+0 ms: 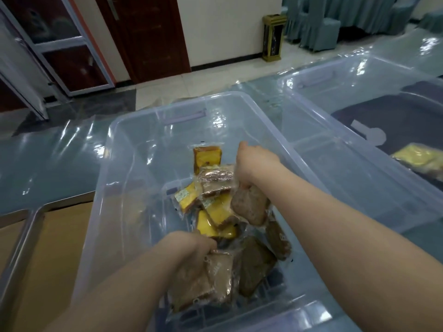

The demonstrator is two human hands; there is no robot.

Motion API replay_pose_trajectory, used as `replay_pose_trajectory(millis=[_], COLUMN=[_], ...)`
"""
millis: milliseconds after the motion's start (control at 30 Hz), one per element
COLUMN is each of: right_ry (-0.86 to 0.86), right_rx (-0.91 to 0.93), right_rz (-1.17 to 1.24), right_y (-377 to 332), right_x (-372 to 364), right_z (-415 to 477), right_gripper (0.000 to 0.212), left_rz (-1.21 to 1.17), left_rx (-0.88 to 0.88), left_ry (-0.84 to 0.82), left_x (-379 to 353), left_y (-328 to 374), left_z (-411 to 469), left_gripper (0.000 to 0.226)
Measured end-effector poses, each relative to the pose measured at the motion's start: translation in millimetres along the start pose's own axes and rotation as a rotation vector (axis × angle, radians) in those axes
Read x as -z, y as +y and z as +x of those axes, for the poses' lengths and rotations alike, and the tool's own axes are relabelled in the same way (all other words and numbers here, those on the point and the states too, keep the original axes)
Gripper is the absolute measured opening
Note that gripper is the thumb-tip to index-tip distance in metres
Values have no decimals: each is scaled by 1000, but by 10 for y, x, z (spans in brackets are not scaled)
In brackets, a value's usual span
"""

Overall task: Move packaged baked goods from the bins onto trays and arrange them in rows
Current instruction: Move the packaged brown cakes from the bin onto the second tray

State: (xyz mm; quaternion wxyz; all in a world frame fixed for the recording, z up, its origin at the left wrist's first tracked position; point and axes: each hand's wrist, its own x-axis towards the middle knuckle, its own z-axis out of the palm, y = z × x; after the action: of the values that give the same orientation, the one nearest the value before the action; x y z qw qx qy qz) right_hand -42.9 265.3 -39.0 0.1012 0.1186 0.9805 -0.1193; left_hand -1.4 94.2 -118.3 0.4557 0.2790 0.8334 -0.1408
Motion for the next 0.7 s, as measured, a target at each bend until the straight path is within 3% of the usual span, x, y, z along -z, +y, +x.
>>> replay_pose_trajectory(millis=[67,167,300,500,700], right_ry=[-25,-57,-90,-219,-363], right_rx=[-38,10,72,474,475], right_rz=[-5,-80,-83,-333,-473], right_y=[-11,-11,-23,-121,-152], right_x=[-6,-22,-110,-525,-577], right_z=[-3,-37,-68,-81,168], right_gripper=[71,31,30,66,74], left_rz=[38,29,-163,-236,-274], left_rx=[26,102,217,433,456], left_ry=[-1,72,219,257,270], left_x=[53,142,321,419,335], left_y=[13,-1,-85,-220,-284], left_z=[-32,-112,-226,-306,-325], left_gripper=[64,65,73,70,68])
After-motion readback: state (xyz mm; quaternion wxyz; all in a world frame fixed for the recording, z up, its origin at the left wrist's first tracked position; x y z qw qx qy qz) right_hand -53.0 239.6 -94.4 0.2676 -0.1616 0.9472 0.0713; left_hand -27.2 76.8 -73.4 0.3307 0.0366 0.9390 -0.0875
